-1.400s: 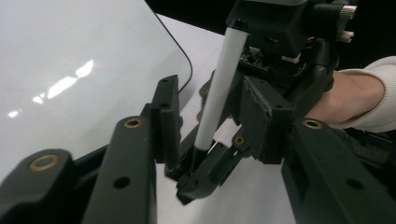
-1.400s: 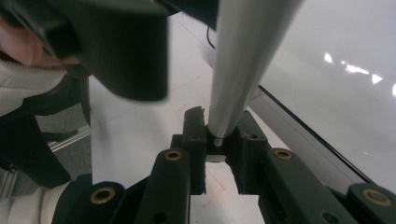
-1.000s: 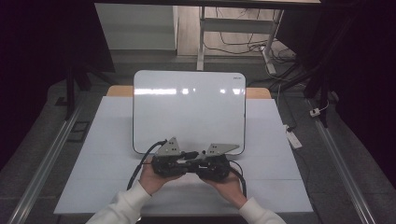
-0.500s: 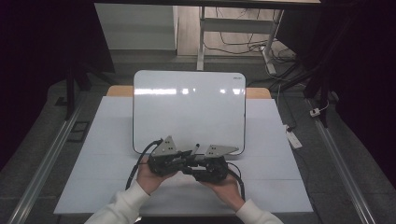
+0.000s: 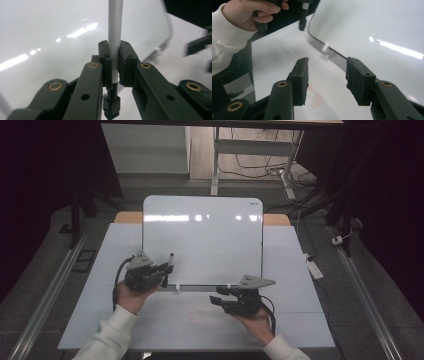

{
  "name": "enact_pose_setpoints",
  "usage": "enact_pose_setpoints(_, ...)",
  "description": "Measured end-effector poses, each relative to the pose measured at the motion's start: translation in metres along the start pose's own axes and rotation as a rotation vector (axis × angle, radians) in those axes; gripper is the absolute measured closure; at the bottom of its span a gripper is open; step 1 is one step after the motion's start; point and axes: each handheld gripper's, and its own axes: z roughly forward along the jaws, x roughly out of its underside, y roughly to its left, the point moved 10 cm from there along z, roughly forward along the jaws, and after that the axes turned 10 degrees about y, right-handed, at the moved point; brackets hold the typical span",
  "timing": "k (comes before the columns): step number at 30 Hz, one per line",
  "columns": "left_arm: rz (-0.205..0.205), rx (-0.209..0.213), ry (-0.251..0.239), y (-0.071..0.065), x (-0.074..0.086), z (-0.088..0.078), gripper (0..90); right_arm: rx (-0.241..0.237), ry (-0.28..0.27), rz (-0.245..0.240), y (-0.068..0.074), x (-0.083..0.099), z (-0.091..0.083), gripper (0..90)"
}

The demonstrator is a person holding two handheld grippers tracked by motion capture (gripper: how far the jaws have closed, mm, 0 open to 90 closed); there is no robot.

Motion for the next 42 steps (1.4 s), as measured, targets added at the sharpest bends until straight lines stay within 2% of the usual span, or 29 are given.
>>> enact_pose_setpoints(3,-0.039,-0.043,0.015,0.018,0.005,0.000,80.9,0.028,-0.011,0.017,-0.010,0.004,-0.013,52.7)
enact_pose_setpoints(7,-0.080,-0.093,0.030,0.035,0.009,0.003,80.9,0.066,-0.022,0.036,-0.021,0.012,-0.030,52.7)
enact_pose_setpoints(13,-0.102,-0.138,0.026,0.046,0.008,0.011,80.9,0.115,-0.033,0.060,-0.035,0.024,-0.051,52.5)
enact_pose_setpoints(19,-0.117,-0.179,0.024,0.055,0.007,0.022,80.8,0.139,-0.035,0.076,-0.044,0.031,-0.060,52.5)
enact_pose_setpoints(30,-0.103,-0.253,0.000,0.062,0.006,0.032,80.4,0.150,-0.027,0.070,-0.047,0.035,-0.061,51.9)
enact_pose_setpoints(36,-0.082,-0.269,-0.019,0.062,0.006,0.033,80.2,0.150,-0.031,0.069,-0.048,0.036,-0.061,51.5)
enact_pose_setpoints(42,-0.072,-0.260,-0.042,0.063,0.008,0.033,79.5,0.146,-0.030,0.060,-0.047,0.036,-0.061,51.3)
